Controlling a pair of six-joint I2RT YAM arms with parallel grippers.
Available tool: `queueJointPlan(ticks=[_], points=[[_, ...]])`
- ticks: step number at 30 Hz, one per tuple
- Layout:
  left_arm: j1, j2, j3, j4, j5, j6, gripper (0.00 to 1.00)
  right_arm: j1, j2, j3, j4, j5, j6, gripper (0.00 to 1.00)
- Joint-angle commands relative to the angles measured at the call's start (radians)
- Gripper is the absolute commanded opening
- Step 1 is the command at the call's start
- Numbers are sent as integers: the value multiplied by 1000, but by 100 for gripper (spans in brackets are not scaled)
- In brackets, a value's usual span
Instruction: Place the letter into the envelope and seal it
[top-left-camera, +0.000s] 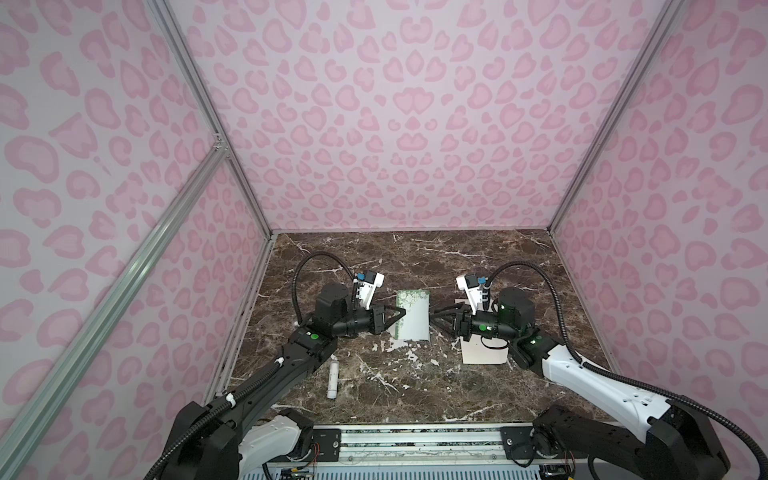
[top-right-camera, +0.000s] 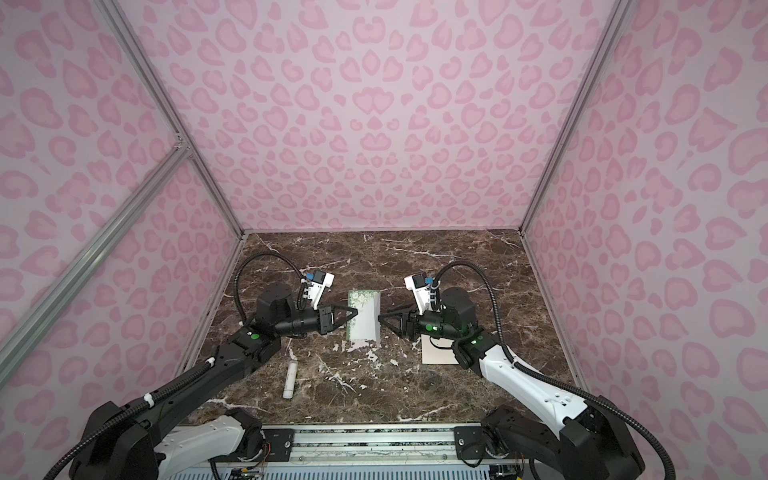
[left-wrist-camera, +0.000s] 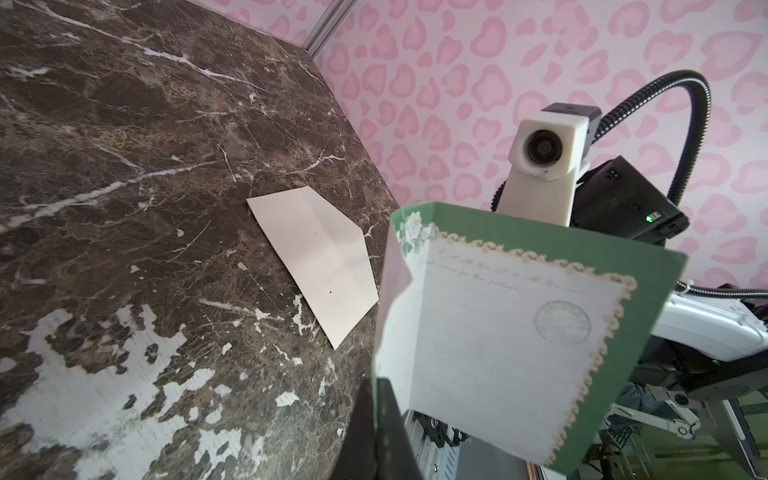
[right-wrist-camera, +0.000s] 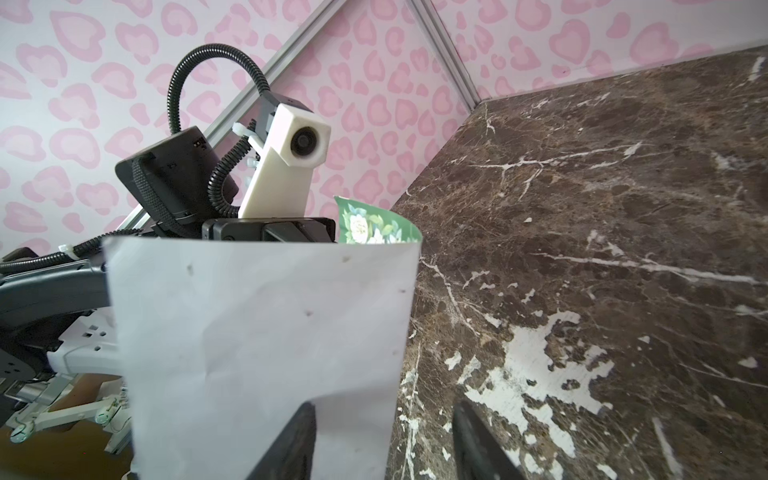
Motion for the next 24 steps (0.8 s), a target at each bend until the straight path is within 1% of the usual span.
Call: queueJointPlan(ticks=[1, 12, 21, 24], points=[[-10, 2, 4, 52, 21, 17, 4, 10, 17, -10, 63, 3, 23, 55], [-26, -5, 7, 62, 27, 14, 4, 23, 59, -22, 121, 10, 54, 52], [-29, -7, 9, 65, 27, 12, 4, 27, 71, -38, 190, -7, 98, 46], [-29, -7, 8, 69, 26, 11, 4, 30, 71, -40, 205, -12, 107, 45]])
